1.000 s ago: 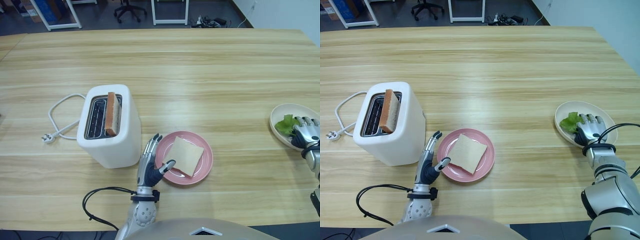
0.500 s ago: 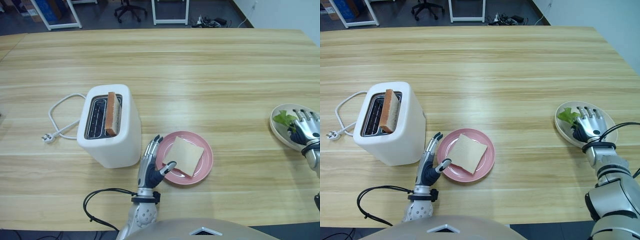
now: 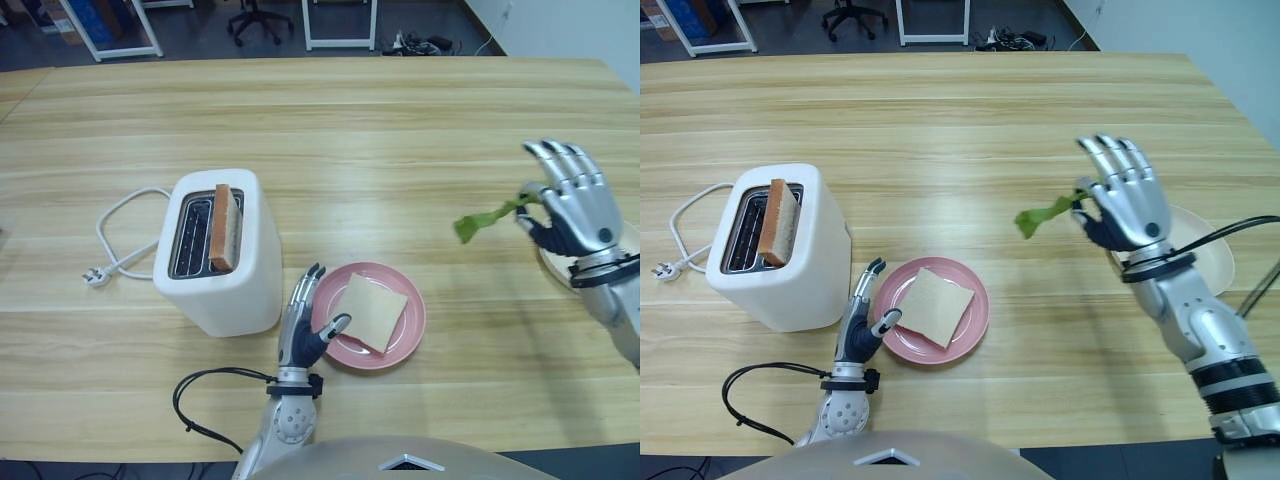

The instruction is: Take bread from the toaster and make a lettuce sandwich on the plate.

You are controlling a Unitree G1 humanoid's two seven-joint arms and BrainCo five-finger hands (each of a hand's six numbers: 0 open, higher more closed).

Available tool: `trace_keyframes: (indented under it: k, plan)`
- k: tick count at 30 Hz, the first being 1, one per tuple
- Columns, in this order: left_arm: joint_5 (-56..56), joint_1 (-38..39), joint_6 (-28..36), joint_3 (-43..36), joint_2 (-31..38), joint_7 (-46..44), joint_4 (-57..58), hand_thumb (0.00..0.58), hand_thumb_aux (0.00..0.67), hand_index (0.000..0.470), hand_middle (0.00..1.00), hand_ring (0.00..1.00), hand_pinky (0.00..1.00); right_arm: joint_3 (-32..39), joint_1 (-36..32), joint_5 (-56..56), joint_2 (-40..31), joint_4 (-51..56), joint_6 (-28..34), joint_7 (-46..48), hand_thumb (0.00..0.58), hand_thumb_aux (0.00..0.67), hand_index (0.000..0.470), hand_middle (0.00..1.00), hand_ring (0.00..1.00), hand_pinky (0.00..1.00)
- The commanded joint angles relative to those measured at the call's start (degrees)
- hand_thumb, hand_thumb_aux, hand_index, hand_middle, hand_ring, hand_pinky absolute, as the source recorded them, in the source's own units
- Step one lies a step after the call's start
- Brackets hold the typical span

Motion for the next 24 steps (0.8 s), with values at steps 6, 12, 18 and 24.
trace_keyframes:
  k: [6,12,18,24]
  plan:
    - [-3.3,-2.9,-0.5,1.5,0.0,-1.0,2.4,0.000,0.000,0.000,0.00,0.00,0.00,11.8,-3.7,-9.6,15.1,2.4,-2.6,6.6,0.580,0.670,0.470,0.00,0.00,0.00]
    - [-3.5,-2.9,-0.8,1.9,0.2,-1.1,2.8,0.000,0.000,0.000,0.00,0.00,0.00,16.8,-2.1,-13.6,19.0,8.2,-4.9,6.1,0.580,0.670,0.470,0.00,0.00,0.00]
    - [-3.1,-2.2,-0.6,1.7,0.0,-0.7,2.8,0.000,0.000,0.000,0.00,0.00,0.00,16.5,6.0,-14.3,16.2,0.8,-6.5,8.3,0.580,0.670,0.470,0.00,0.00,0.00]
    - [-2.9,-2.0,-0.6,1.6,0.0,-0.7,3.1,0.000,0.000,0.000,0.00,0.00,0.00,14.1,10.8,-13.9,14.3,-5.5,-7.3,10.6,0.580,0.670,0.470,0.00,0.00,0.00]
